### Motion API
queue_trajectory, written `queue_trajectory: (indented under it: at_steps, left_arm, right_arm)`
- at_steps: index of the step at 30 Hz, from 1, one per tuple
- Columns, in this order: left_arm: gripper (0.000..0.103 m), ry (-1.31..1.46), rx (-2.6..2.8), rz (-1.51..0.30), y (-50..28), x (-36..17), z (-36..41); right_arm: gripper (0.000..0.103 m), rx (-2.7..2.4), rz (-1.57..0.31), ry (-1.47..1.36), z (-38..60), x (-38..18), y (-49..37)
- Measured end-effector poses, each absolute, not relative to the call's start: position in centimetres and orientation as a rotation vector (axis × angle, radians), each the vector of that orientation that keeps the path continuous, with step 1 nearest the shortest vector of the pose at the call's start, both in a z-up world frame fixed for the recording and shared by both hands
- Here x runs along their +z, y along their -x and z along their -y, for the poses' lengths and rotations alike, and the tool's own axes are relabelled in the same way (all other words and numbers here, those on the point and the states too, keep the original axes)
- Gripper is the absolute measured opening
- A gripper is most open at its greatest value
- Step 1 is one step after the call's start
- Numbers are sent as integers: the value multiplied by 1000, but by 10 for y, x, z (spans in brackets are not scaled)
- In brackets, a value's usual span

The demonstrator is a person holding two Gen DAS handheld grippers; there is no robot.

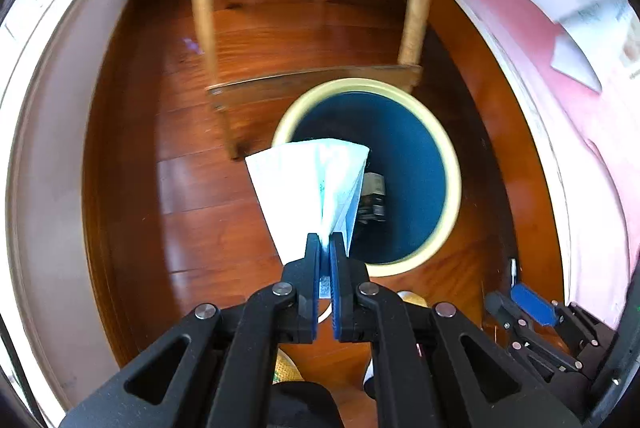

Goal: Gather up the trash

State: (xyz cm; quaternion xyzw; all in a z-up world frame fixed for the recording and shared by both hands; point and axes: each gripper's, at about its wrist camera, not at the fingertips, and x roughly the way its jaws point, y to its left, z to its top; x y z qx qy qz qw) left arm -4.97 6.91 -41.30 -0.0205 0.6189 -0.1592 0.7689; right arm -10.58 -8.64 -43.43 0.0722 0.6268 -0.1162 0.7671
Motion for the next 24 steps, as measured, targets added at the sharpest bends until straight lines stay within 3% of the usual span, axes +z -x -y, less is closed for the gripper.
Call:
queue_trajectory:
  at_steps: [7,10,12,14,24]
  left_arm:
    - [6,-17,-400,-1334,10,-426,-30]
    - [20,-36,-404,-1322,-3,-425,-21]
    - [42,-60,-395,-1325,-4,-423,-12]
    - [52,-82,-382,-1327,-5,-416,-10]
    - [53,-136,-342,-1360,-4,-363,-8]
  right_arm:
    - [33,-274,-1325,-185,109,-418,89]
    - [33,-281,-1324,-218,122,-413,86]
    - [33,-285,-1320,-234,129,-408,85]
    - [33,-291,-1313,-245,134,-402,86]
    - [33,-268,-1268,-284,141,-345,80]
